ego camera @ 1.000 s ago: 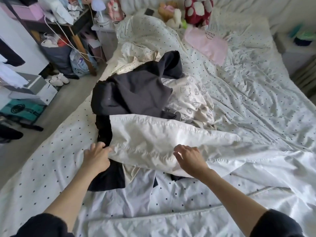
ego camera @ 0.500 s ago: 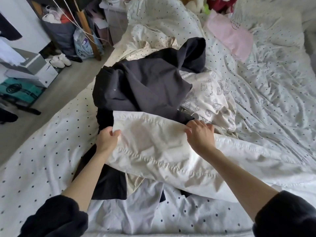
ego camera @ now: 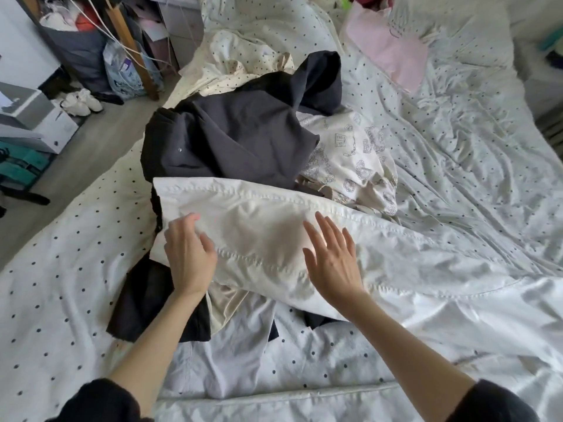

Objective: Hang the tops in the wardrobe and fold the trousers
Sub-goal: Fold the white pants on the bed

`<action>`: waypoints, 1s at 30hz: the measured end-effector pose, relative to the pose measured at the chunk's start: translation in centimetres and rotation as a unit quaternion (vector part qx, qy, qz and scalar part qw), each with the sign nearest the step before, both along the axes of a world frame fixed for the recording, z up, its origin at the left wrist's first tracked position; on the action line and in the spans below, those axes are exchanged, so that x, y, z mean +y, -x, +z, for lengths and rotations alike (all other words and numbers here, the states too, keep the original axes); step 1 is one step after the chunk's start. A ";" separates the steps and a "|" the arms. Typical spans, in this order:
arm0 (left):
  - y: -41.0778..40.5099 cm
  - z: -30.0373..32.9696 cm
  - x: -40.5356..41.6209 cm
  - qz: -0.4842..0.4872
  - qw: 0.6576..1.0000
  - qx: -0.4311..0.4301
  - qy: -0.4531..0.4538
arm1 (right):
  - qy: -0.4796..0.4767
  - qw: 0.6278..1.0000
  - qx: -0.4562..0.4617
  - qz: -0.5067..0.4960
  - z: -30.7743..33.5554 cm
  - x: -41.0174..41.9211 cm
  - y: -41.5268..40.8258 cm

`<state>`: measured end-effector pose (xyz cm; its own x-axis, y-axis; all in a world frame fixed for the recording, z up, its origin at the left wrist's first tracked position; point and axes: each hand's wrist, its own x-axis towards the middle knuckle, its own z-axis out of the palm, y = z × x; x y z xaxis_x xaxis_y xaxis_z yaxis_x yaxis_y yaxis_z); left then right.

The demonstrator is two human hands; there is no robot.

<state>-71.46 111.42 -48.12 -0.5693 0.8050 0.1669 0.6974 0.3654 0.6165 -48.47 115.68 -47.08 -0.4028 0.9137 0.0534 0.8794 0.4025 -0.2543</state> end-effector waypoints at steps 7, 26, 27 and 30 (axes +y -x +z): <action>-14.0 -0.3 -1.5 -0.266 0.961 0.075 -0.031 | 0.043 0.995 -0.050 -0.080 -1.8 -6.1 -13.2; -45.1 -3.8 3.7 -0.423 0.807 0.251 0.327 | 0.196 0.957 -0.101 -0.189 -7.2 -13.2 -49.0; -45.9 -3.7 3.7 -0.408 0.810 0.240 0.345 | 0.192 0.957 -0.104 -0.192 -7.6 -13.9 -50.2; -48.5 -3.4 2.7 -0.366 0.834 0.204 0.360 | 0.154 0.970 -0.075 -0.170 -7.9 -15.5 -52.8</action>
<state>-23.01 114.15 -51.56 0.1043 0.8868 -0.4502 0.9939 -0.0772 0.0783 4.37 100.19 -55.02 -0.0567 0.9583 -0.2800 0.9845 0.0071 -0.1753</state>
